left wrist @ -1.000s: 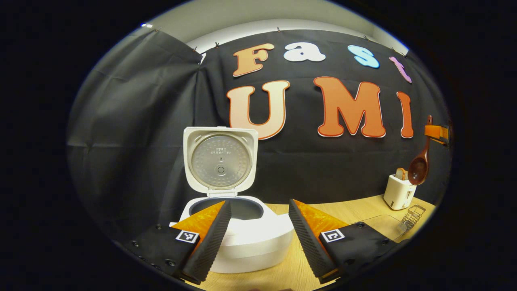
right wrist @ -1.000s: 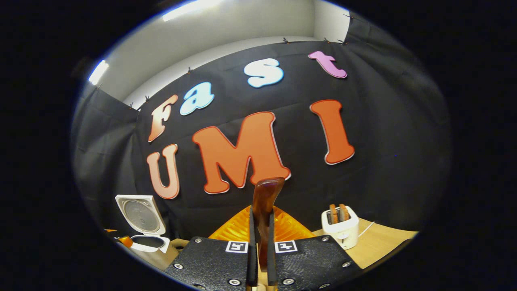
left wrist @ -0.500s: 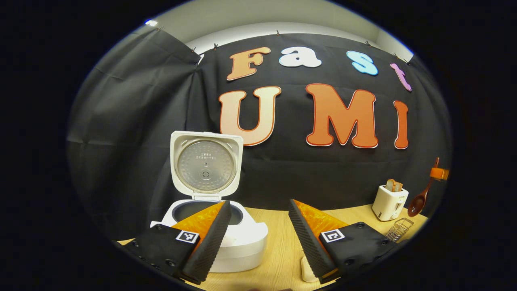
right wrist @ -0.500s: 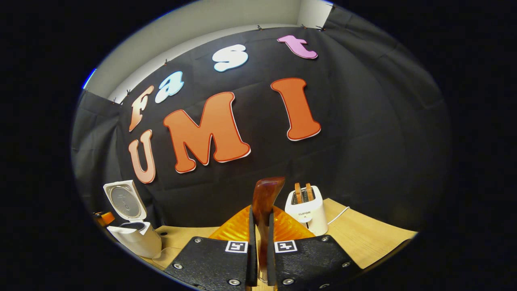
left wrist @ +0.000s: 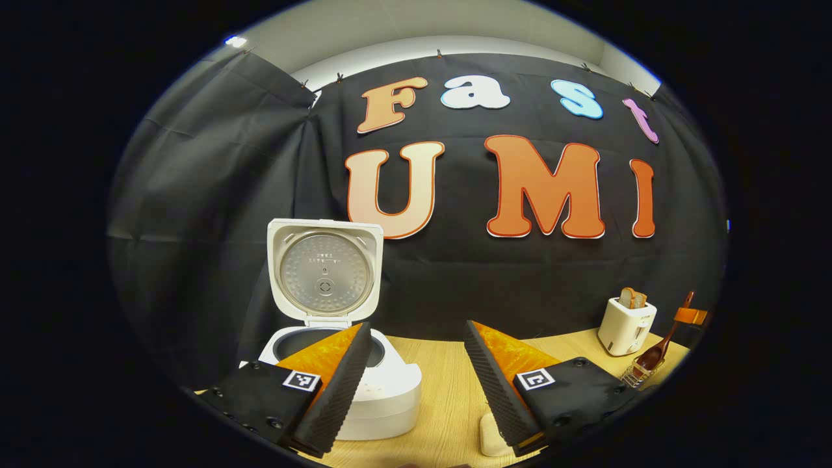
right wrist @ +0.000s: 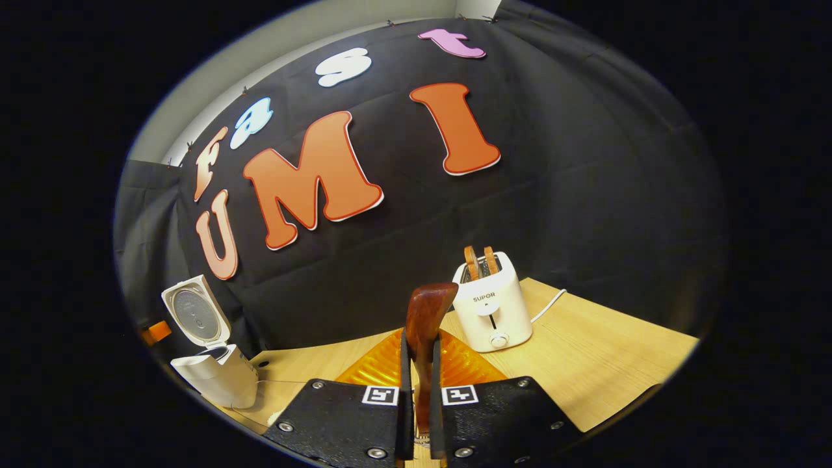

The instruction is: Close the left gripper, press the button to open the rice cooker; take a wooden spoon from the chopstick holder with the right hand, scoop a spoonful of rice and pour it into the rice cooker, then put the wooden spoon back into the chopstick holder.

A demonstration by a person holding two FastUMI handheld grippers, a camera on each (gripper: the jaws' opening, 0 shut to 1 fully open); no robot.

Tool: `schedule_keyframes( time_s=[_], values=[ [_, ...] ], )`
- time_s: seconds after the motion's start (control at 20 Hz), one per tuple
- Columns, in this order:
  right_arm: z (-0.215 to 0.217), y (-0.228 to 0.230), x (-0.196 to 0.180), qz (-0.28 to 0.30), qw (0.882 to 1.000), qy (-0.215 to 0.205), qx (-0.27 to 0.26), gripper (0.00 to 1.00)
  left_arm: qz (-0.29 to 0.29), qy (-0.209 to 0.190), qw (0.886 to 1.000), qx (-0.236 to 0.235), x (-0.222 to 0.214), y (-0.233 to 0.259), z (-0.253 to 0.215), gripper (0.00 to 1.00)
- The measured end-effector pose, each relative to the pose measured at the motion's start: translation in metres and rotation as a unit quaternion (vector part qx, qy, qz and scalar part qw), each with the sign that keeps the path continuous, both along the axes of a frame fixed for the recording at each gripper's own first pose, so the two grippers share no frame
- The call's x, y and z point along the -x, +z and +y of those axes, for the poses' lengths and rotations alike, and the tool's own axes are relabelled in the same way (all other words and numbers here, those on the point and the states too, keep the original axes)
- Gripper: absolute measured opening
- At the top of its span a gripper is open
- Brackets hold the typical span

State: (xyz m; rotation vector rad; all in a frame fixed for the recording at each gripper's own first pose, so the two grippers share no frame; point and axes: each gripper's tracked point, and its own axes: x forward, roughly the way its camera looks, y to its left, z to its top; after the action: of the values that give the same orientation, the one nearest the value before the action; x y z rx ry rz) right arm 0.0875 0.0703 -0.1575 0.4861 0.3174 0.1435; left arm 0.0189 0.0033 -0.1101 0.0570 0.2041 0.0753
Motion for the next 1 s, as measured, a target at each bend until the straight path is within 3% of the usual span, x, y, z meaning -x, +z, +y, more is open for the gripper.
schedule_keyframes(
  time_s=[0.35,0.65,1.0],
  values=[
    [0.007,-0.036,0.002,0.034,0.999,0.010,-0.001,0.10,0.010,-0.002,1.000,-0.007,-0.003,-0.008,-0.005,0.94],
    [0.005,-0.035,0.002,0.026,1.000,0.013,0.004,0.12,0.010,-0.006,1.000,-0.004,-0.008,-0.007,-0.009,0.94],
    [-0.034,-0.024,0.009,0.039,0.997,-0.009,0.065,0.34,0.000,-0.011,1.000,-0.009,-0.028,0.017,0.002,0.94]
  ],
)
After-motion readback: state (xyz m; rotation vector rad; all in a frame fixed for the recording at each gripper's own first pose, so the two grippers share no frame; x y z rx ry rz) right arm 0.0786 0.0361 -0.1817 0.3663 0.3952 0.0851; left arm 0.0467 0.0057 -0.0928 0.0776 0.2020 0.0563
